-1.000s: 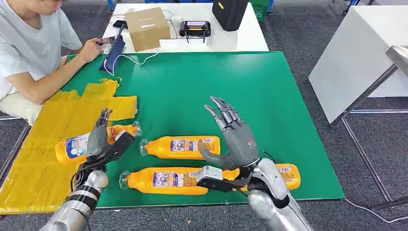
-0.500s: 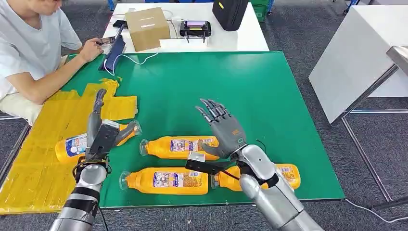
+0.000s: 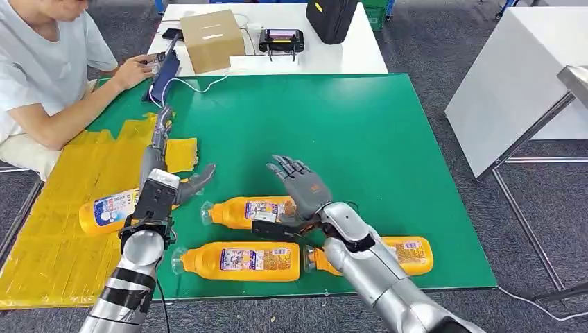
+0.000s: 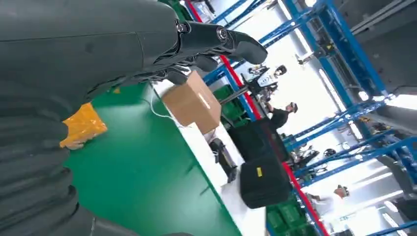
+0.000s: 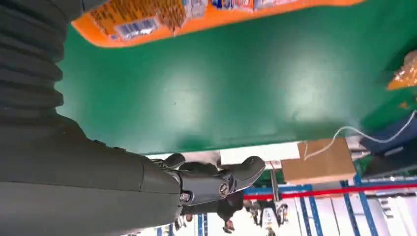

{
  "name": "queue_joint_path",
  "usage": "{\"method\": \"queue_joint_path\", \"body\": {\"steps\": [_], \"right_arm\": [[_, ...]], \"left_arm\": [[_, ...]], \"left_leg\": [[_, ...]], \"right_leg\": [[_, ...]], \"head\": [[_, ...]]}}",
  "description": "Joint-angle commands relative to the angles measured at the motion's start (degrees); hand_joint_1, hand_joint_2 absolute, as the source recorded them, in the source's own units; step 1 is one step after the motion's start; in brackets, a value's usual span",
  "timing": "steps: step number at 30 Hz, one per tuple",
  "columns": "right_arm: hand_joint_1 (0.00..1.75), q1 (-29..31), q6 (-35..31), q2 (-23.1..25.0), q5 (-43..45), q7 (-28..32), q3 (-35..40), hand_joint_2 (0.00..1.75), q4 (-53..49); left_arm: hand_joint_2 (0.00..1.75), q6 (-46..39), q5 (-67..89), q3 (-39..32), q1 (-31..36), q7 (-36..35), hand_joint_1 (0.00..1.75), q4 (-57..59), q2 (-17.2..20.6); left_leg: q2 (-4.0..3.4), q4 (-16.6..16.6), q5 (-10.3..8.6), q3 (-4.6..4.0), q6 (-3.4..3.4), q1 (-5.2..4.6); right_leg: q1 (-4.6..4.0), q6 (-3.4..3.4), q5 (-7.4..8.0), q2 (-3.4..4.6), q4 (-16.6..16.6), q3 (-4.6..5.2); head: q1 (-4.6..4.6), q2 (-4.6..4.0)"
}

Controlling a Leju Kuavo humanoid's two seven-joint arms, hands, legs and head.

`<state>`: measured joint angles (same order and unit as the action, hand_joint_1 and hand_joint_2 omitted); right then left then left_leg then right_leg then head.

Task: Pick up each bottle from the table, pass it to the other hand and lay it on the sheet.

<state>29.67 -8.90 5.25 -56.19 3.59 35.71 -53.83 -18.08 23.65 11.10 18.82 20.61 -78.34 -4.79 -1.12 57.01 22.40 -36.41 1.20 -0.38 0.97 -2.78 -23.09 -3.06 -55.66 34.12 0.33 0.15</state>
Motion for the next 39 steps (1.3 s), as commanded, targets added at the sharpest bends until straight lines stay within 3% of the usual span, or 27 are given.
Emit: {"method": "queue_joint_path", "body": {"steps": [1,10,19,32,33,34,36,37,39], "right_arm": [[0.00,5.72,0.94,3.77,3.72,2.02,2.09,1.75,15.79],[0.00,6.86,2.38,6.11,5.89,3.21,3.16,1.75,19.65],[0.00,12.60,6.52,7.75,4.66,-4.29,6.14,1.75,30.78],[0.03,13.75,9.49,7.59,-0.80,-10.52,10.04,1.75,36.18],[0.17,13.64,9.45,7.54,-1.01,-10.81,10.10,1.75,36.36],[0.44,13.49,9.11,7.43,-0.97,-10.97,9.87,1.75,36.53],[1.19,13.16,8.30,7.08,-0.82,-10.79,9.38,1.75,36.39],[1.36,12.96,7.41,6.79,-0.94,-10.70,9.18,1.75,36.12],[1.43,12.84,6.77,6.62,-1.00,-10.62,8.95,1.75,35.95]], "left_arm": [[1.75,0.24,-5.43,3.11,3.19,1.40,0.00,2.84,-1.16],[1.75,-0.53,-8.37,3.90,4.25,2.72,0.00,4.70,-2.24],[1.75,-0.89,-10.34,6.06,6.73,3.12,0.00,7.76,-3.18],[1.75,-3.03,-9.75,7.00,8.44,3.85,0.00,9.65,-3.38],[1.75,-3.41,-9.58,6.78,8.49,3.83,0.00,9.67,-3.22],[1.75,-4.20,-8.78,6.61,8.65,3.71,0.00,9.84,-2.77],[1.75,-5.59,-7.36,6.05,8.85,3.43,0.00,9.92,-1.91],[1.75,-7.22,-6.22,5.20,8.84,3.49,0.00,9.65,-1.40],[1.75,-7.71,-5.85,4.46,8.78,3.47,0.00,9.32,-1.00]], "left_leg": [[0.04,0.08,0.15,0.28,-0.11,0.13],[0.07,-0.01,0.02,0.10,-0.05,0.03],[0.13,0.07,0.11,0.25,-0.09,0.10],[0.12,0.01,0.02,0.16,-0.06,0.05],[0.16,0.02,0.07,0.25,-0.08,0.07],[0.12,0.00,0.02,0.16,-0.06,0.06],[0.14,-0.02,0.02,0.20,-0.07,0.05],[0.19,0.01,0.05,0.28,-0.10,0.10],[0.14,0.00,0.04,0.25,-0.09,0.09]], "right_leg": [[-0.07,0.14,-0.11,0.30,-0.01,-0.31],[-0.01,0.05,-0.04,0.09,0.02,-0.12],[-0.05,0.12,-0.11,0.19,-0.03,-0.28],[-0.03,0.06,-0.05,0.05,0.04,-0.20],[-0.03,0.09,-0.09,0.10,0.03,-0.29],[-0.03,0.06,-0.04,0.06,0.05,-0.20],[-0.02,0.07,-0.05,0.05,0.06,-0.23],[-0.05,0.11,-0.08,0.10,0.06,-0.34],[-0.05,0.09,-0.06,0.10,0.07,-0.31]], "head": [[0.02,0.00],[0.02,0.00],[0.00,0.00],[0.00,0.00],[0.00,0.00],[0.00,0.00],[0.00,0.00],[0.00,0.00],[0.00,0.00]]}}
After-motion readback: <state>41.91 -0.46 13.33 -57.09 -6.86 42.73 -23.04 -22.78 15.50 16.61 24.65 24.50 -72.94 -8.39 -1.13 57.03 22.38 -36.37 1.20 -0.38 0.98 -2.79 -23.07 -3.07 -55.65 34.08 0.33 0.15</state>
